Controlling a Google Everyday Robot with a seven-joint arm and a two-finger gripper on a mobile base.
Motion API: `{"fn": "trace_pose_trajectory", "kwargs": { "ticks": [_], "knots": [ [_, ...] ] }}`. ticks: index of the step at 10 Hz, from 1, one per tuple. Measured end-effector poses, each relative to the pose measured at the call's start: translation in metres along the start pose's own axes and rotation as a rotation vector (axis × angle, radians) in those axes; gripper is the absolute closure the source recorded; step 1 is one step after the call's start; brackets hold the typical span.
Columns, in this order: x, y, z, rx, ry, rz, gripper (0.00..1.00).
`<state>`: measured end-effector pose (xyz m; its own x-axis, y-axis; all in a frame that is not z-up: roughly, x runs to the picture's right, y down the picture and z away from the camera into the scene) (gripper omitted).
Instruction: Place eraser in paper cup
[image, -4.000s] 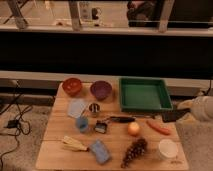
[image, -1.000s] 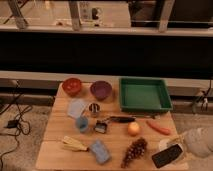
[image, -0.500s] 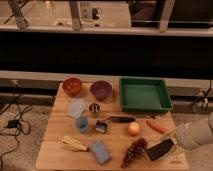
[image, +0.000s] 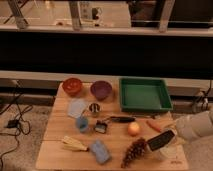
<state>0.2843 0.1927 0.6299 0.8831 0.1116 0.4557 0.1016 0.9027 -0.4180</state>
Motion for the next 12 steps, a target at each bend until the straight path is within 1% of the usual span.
{"fn": "trace_pose_trajectory", "kwargs": {
  "ticks": [1, 3, 5, 12],
  "knots": [
    [0.006, -0.001, -0.003, 0.007, 0.005, 0.005, 0.98],
    [0.021, 0.002, -0.007, 0.006, 0.017, 0.017, 0.98],
    [0.032, 0.011, -0.003, -0.005, 0.031, 0.026, 0.98],
    [0.038, 0.024, 0.008, -0.028, 0.051, 0.022, 0.98]
  ]
}}
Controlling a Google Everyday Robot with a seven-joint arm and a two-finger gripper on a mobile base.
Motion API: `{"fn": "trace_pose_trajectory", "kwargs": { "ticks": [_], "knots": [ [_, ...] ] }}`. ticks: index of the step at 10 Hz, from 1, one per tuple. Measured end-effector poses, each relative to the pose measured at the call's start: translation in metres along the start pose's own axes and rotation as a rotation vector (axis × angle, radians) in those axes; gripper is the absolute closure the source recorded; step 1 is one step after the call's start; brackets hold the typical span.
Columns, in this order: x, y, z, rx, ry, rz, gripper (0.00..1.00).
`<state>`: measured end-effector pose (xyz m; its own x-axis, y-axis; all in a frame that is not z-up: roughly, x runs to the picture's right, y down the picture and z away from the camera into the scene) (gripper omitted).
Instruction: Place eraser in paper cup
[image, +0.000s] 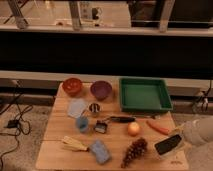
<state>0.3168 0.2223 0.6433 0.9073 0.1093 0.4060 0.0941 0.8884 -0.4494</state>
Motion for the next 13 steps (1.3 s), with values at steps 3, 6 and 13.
{"fn": "trace_pose_trajectory", "kwargs": {
  "ticks": [3, 6, 13],
  "knots": [
    [0.0001, 0.0035, 0.0019, -0.007, 0.002, -0.004, 0.98],
    [0.0001, 0.0036, 0.0019, -0.007, 0.001, -0.005, 0.92],
    [-0.0001, 0.0038, 0.0019, -0.008, 0.001, -0.005, 0.28]
  ]
}}
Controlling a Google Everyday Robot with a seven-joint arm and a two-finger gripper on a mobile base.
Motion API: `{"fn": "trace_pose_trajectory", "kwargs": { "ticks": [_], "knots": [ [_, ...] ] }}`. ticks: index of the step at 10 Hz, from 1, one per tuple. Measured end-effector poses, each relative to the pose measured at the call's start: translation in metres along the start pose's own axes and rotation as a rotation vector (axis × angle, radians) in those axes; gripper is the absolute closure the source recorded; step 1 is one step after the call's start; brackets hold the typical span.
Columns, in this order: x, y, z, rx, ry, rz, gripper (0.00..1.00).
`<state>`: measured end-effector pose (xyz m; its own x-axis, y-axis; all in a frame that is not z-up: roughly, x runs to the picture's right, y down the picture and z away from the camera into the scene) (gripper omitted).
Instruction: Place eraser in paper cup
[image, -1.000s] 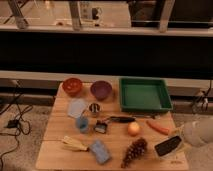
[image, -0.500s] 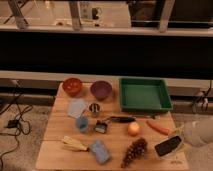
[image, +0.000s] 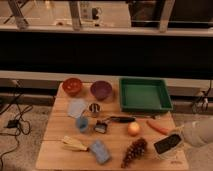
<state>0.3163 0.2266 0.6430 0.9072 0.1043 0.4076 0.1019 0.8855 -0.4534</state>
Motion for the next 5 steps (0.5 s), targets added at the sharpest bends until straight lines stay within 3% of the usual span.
{"fn": "trace_pose_trajectory", "kwargs": {
  "ticks": [2, 3, 4, 5],
  "knots": [
    [-0.0001, 0.0000, 0.0000, 0.000, 0.000, 0.000, 0.34],
    [-0.0001, 0.0000, 0.0000, 0.000, 0.000, 0.000, 0.42],
    [-0.0001, 0.0000, 0.0000, 0.000, 0.000, 0.000, 0.62],
    [-0.0001, 0.0000, 0.0001, 0.000, 0.000, 0.000, 0.66]
  ]
}}
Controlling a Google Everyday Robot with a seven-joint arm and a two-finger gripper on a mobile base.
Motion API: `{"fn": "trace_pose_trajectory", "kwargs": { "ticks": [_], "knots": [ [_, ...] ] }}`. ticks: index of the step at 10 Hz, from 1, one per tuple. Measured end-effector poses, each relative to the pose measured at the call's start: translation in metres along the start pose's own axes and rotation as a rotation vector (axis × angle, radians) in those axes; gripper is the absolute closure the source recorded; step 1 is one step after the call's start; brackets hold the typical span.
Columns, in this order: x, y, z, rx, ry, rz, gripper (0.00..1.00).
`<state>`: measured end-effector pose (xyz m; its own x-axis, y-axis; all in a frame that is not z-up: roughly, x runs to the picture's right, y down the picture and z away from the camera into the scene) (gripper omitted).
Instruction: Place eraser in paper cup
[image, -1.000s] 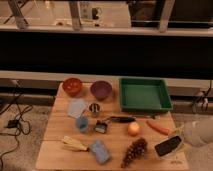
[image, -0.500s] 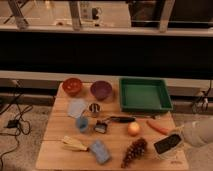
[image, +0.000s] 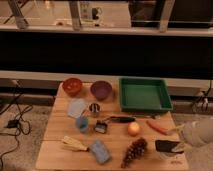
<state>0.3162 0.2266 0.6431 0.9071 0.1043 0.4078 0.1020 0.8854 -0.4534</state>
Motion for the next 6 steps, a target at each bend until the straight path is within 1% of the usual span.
{"fn": "trace_pose_trajectory", "kwargs": {
  "ticks": [1, 2, 3, 4, 5, 6],
  "knots": [
    [0.0000, 0.0000, 0.0001, 0.000, 0.000, 0.000, 0.65],
    [0.0000, 0.0002, 0.0005, 0.000, -0.001, 0.000, 0.61],
    [0.0000, 0.0003, 0.0009, -0.001, -0.002, 0.001, 0.51],
    [0.0000, 0.0003, 0.0008, -0.001, -0.002, 0.001, 0.39],
    [0.0000, 0.0003, 0.0009, -0.001, -0.002, 0.001, 0.34],
    [0.0000, 0.0003, 0.0008, -0.001, -0.002, 0.001, 0.32]
  ]
}}
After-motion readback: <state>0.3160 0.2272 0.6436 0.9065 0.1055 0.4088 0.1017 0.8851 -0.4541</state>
